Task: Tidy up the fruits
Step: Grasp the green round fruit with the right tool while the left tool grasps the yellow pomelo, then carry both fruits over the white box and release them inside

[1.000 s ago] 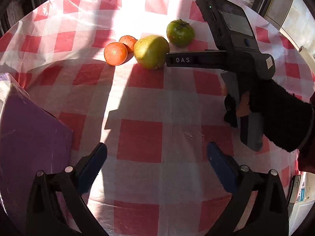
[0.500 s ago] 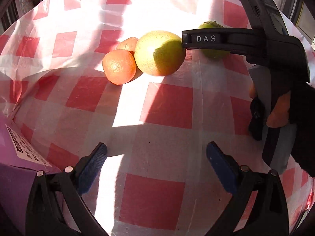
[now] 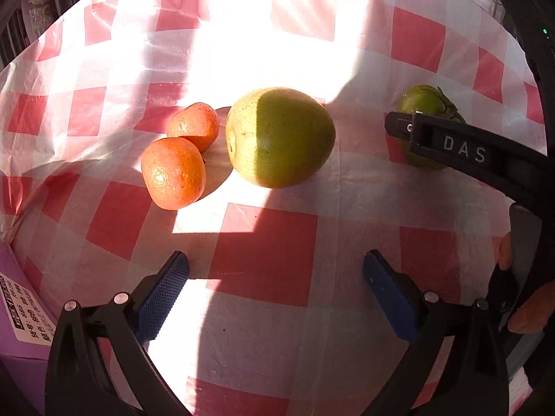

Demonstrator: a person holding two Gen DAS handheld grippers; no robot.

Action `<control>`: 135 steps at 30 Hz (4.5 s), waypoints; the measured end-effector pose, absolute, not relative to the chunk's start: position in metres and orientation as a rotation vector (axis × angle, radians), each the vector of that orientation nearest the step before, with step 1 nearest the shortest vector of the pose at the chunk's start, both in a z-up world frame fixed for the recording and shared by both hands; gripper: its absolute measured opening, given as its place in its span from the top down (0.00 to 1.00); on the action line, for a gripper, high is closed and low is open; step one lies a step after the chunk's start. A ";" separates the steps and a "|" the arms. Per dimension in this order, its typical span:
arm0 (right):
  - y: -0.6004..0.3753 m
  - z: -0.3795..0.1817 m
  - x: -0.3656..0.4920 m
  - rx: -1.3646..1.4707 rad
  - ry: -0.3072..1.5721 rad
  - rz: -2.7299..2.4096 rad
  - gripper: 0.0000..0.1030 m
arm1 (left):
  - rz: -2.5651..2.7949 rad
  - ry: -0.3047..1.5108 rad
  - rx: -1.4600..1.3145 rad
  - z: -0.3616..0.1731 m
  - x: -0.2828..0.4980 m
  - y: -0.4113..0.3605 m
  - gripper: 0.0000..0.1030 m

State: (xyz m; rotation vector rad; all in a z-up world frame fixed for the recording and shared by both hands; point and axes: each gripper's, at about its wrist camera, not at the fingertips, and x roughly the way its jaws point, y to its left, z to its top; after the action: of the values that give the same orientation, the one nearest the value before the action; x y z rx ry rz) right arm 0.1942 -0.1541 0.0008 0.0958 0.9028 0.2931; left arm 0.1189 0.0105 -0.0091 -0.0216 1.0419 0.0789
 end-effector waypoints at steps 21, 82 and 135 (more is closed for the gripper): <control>-0.195 -0.019 0.122 0.106 0.912 0.216 0.41 | 0.088 0.962 -0.010 -0.013 0.210 0.010 0.36; -0.057 0.133 -0.055 0.150 0.844 0.156 0.43 | -0.303 0.865 -0.051 0.154 -0.043 0.115 0.38; 0.186 0.034 0.019 0.121 1.395 0.299 0.43 | 0.000 1.217 0.020 0.025 -0.033 0.298 0.37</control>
State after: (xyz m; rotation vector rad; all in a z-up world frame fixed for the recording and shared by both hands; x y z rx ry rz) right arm 0.0193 0.1856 0.0340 0.1207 1.3954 0.2986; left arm -0.0327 0.2982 0.0253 0.0200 1.2169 -0.0003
